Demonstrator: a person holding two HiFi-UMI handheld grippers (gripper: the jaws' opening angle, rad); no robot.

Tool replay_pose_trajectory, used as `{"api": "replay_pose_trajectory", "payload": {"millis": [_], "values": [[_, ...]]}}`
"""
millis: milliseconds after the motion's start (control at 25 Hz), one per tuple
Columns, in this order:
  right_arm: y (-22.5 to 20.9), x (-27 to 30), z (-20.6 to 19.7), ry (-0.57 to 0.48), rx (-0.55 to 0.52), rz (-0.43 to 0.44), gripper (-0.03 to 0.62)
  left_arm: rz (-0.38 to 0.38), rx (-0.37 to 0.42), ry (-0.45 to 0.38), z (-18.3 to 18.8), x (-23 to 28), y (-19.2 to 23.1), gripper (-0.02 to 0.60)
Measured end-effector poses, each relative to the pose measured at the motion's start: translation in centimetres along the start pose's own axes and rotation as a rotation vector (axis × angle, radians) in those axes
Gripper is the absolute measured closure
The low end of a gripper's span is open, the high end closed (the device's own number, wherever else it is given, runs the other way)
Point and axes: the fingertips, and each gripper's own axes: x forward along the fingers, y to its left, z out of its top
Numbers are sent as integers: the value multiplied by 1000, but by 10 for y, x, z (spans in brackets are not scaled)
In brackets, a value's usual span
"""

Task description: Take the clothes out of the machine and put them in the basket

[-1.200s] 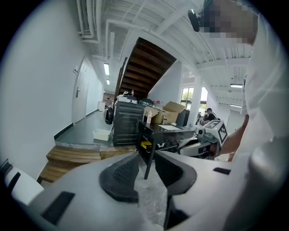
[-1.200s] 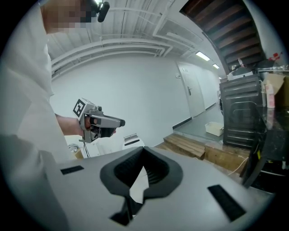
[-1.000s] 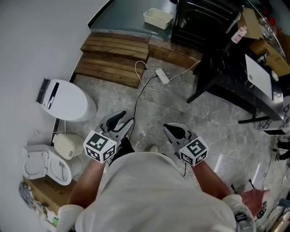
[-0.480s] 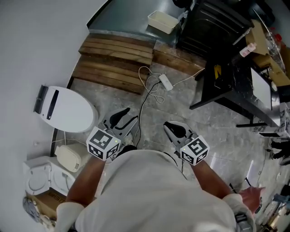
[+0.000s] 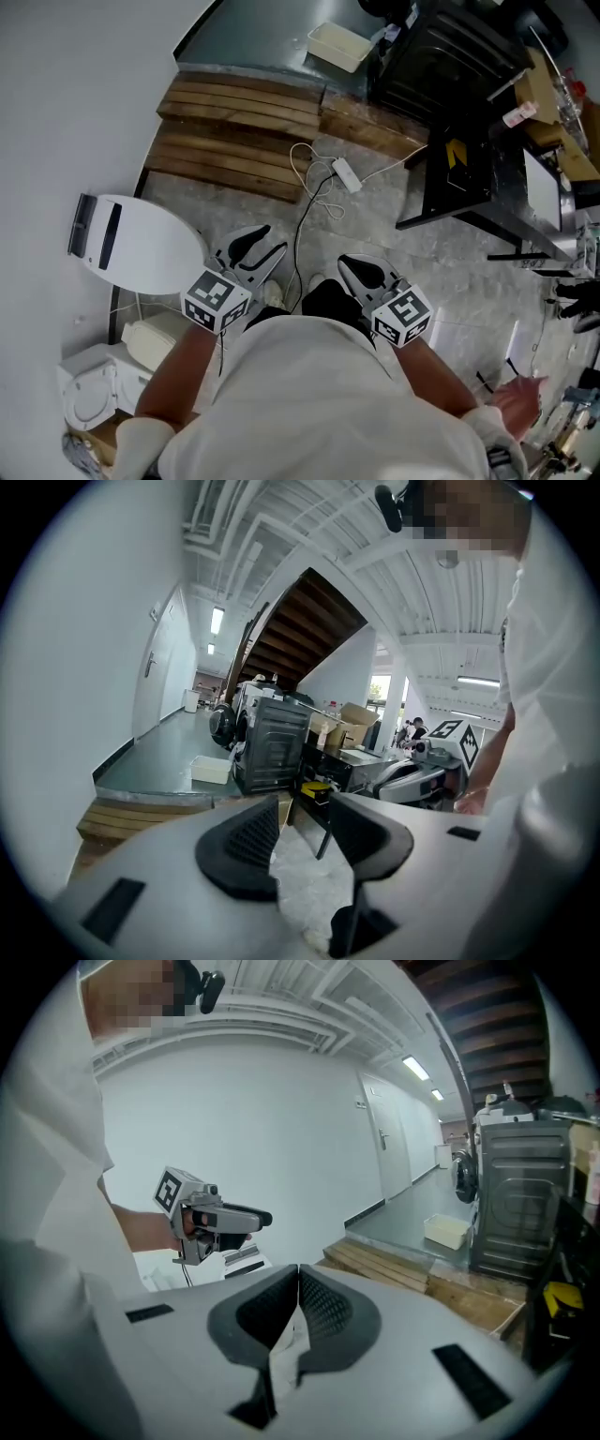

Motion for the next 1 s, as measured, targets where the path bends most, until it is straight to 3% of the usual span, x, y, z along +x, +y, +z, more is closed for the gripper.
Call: {"api": "replay_pose_trajectory", "payload": {"millis": [360, 760, 1000], "values": [[-72, 44, 19, -3, 17, 6, 589, -9, 13, 19, 36, 62, 51, 420], [-208, 100, 86, -37, -16, 55, 589, 30, 37, 60, 107, 174, 130, 420], [-276, 119, 104, -42, -17, 78, 589, 35, 57, 52, 150, 243, 157, 417]]}}
